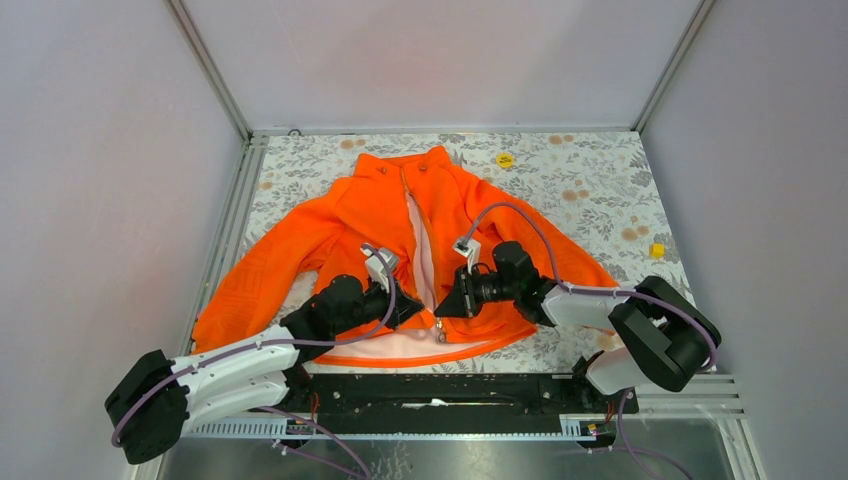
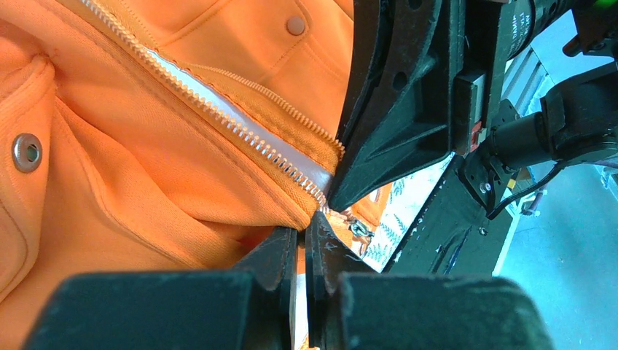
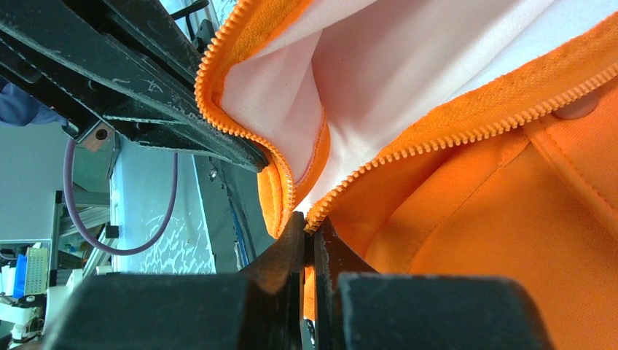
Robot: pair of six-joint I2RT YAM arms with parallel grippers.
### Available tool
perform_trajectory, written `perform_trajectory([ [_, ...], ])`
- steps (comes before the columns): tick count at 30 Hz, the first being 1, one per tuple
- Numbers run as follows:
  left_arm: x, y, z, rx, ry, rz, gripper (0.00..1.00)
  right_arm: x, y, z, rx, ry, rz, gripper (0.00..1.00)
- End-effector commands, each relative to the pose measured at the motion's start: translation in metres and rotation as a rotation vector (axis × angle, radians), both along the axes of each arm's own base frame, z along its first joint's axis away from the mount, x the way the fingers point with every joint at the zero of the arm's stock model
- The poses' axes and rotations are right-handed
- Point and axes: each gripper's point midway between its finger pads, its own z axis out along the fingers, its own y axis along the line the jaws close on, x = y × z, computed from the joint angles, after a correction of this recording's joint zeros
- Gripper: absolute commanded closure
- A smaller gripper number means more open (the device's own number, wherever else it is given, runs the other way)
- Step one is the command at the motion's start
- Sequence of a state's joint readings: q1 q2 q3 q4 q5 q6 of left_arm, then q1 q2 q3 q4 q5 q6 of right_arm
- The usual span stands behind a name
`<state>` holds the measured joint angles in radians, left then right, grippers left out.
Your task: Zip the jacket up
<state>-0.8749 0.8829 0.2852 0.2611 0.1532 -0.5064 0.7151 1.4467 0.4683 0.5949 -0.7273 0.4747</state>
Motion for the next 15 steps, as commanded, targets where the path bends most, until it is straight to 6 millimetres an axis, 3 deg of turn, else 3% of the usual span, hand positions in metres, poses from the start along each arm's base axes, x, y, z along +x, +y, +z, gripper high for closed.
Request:
perform_trajectory([
  [1, 0.0055, -0.0067, 0.0199, -0.055, -0.041, 0.0, 1.0, 0.0017, 0.0018, 0.0185, 0.063, -0.07, 0.014, 1.0],
  [15, 0.0054, -0.0121, 0.0161, -0.034, -0.031, -0.027, 1.0, 0.0045, 0.0036, 0.0166, 0.062, -0.056, 0.011, 1.0],
])
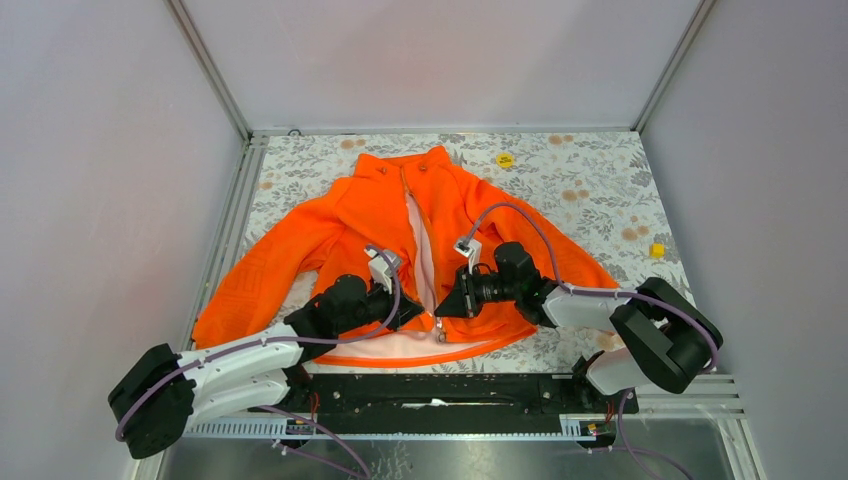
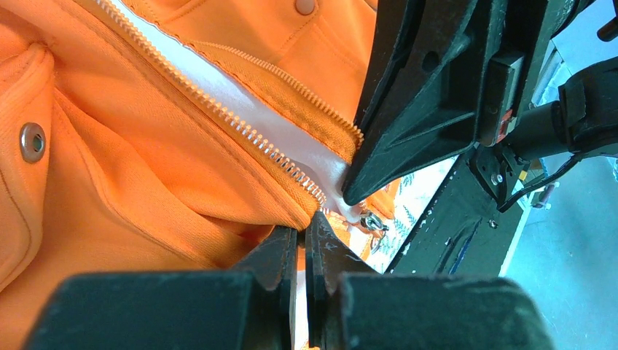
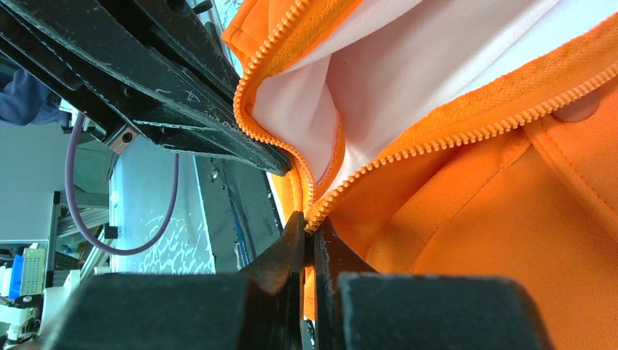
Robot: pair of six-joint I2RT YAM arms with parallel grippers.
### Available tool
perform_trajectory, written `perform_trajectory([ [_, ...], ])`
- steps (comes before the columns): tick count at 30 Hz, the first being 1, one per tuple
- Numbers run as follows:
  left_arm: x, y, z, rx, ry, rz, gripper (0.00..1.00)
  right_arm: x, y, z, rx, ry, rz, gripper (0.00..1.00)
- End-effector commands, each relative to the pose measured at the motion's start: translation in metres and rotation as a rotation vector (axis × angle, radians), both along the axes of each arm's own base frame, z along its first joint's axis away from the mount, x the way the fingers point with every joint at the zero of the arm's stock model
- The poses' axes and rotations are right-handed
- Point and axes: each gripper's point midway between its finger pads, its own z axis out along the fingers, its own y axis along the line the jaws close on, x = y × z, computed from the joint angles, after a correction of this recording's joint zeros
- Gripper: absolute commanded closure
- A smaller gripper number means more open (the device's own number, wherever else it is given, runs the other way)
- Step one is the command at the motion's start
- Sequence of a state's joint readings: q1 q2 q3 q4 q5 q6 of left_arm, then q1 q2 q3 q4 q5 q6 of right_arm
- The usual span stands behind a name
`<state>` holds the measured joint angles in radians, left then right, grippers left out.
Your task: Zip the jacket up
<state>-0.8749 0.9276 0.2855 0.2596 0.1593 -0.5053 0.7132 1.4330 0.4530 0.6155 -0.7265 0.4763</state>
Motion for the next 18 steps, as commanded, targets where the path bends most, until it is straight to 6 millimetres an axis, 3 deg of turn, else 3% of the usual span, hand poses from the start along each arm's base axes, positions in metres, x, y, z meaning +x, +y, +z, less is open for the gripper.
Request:
perform_trajectory([
  [1, 0.0064, -0.012, 0.0291, -0.07, -0.06, -0.021, 1.0, 0.0052, 0.0056, 0.0146, 0.049, -0.041, 0.016, 1.0],
  [18, 0.0053, -0.0127, 0.0292, -0.074, -0.061, -0.029, 1.0, 0.0091, 0.0095, 0.0087, 0.027, -0.012, 0.02, 1.0],
])
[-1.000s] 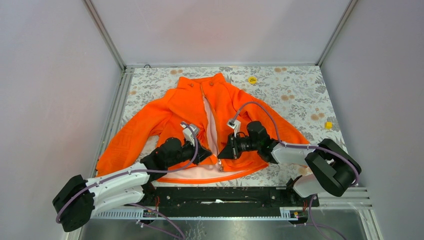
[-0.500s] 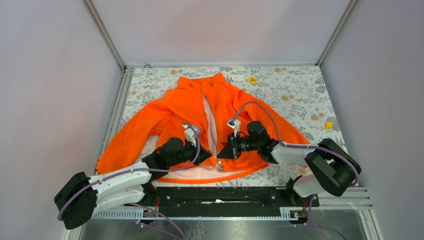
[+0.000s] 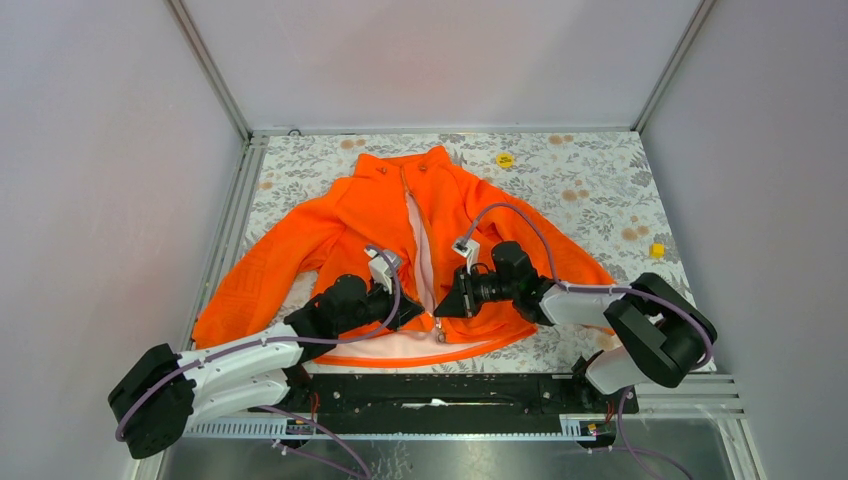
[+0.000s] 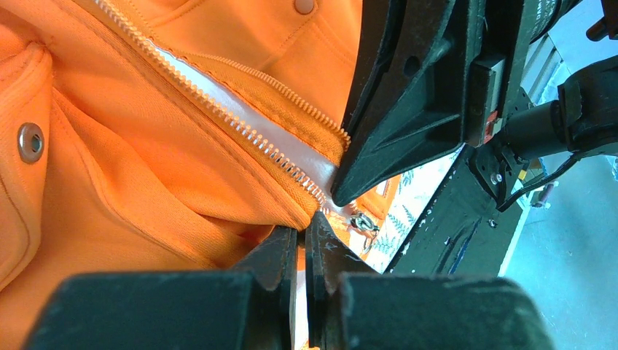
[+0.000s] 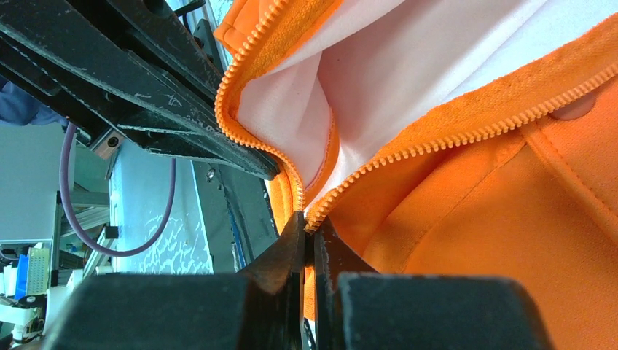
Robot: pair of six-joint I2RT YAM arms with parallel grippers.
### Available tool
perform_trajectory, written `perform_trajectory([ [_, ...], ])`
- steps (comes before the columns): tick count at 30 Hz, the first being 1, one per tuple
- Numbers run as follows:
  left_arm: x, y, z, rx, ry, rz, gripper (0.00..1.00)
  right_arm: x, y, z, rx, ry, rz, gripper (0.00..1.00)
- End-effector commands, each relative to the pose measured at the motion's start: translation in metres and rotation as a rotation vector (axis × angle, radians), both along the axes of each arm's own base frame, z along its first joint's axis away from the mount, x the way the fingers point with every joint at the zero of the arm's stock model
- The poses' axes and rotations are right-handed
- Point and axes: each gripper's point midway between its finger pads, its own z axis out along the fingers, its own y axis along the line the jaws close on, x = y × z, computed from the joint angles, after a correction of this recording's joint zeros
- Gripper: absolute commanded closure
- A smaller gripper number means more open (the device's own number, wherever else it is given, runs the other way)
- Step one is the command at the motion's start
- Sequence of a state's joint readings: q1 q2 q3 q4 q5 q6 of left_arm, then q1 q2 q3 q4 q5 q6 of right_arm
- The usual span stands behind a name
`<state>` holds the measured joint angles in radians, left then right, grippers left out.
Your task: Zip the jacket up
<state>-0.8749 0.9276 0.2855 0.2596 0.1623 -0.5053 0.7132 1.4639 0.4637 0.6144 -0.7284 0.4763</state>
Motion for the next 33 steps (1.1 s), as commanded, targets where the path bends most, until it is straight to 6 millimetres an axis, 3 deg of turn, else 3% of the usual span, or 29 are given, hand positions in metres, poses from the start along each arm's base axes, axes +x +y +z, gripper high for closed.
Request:
perform_trajectory([
  [1, 0.0058, -0.0128, 0.0292, -0.073, -0.062, -0.028, 1.0, 0.0083, 0.0081, 0.0147, 0.041, -0.03, 0.017, 1.0],
  [33, 0.0093, -0.0067, 0.0304, -0.083, -0.062, 0.021, 1.0, 0.0096, 0.0062, 0.013, 0.031, -0.031, -0.002, 1.0],
])
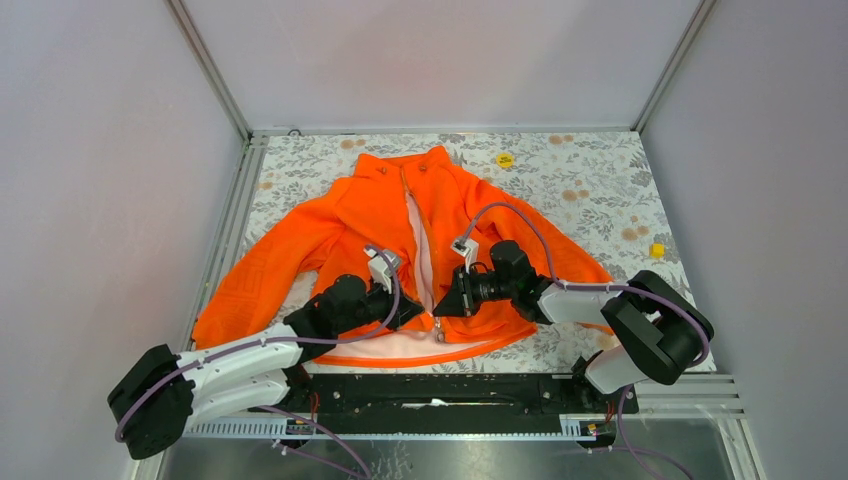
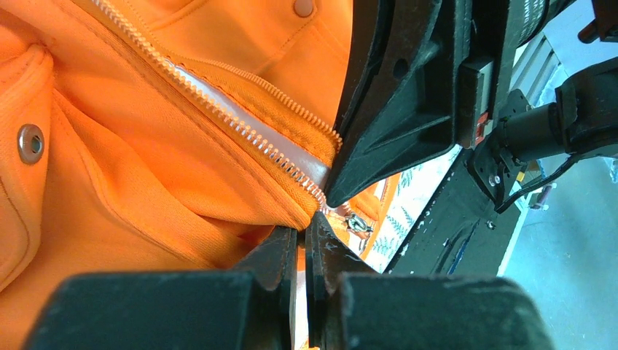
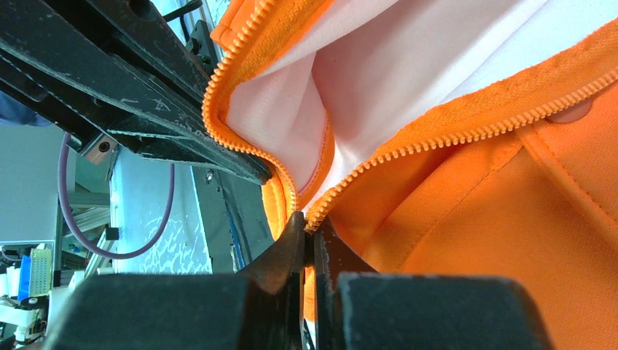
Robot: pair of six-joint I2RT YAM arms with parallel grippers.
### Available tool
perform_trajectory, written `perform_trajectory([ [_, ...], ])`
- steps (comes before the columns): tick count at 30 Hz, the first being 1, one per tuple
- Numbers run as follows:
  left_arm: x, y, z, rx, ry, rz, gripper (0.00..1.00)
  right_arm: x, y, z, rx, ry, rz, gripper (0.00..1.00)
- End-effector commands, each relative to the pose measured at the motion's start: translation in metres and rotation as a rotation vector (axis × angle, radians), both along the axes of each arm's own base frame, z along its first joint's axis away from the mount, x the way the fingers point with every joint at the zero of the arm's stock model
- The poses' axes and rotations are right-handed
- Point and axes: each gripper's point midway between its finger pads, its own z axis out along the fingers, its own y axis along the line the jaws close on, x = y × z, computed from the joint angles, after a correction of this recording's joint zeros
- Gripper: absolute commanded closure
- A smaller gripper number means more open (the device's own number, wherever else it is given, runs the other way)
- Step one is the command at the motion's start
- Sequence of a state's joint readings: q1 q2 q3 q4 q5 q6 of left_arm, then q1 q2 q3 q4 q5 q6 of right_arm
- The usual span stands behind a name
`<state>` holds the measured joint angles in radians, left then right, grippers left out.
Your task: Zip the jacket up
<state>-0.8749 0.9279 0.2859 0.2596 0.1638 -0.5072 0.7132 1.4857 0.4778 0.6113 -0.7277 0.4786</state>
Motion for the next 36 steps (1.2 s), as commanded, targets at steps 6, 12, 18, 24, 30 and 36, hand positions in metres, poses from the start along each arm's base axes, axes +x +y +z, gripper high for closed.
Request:
perform_trajectory([
  [6, 0.0091, -0.0081, 0.0297, -0.078, -0.061, 0.013, 1.0, 0.0077, 0.0048, 0.0153, 0.038, -0.038, 0.001, 1.0],
  [12, 0.0094, -0.0123, 0.0258, -0.058, -0.05, -0.007, 1.0, 0.009, 0.0055, 0.0157, 0.038, -0.038, -0.003, 1.0],
  [18, 0.0083, -0.0125, 0.027, -0.063, -0.054, -0.012, 1.0, 0.0092, 0.0052, 0.0143, 0.034, -0.033, -0.006, 1.0],
  [24, 0.0083, -0.0103, 0.0287, -0.07, -0.06, -0.004, 1.0, 0.0102, 0.005, 0.0136, 0.029, -0.033, -0.013, 1.0],
  [30, 0.0085, -0.007, 0.0307, -0.083, -0.065, 0.014, 1.0, 0.01, 0.0027, 0.0156, 0.034, -0.046, -0.027, 1.0],
  [36, 0.0086, -0.0104, 0.0275, -0.066, -0.057, -0.003, 1.0, 0.0108, 0.0033, 0.0151, 0.033, -0.044, -0.027, 1.0],
])
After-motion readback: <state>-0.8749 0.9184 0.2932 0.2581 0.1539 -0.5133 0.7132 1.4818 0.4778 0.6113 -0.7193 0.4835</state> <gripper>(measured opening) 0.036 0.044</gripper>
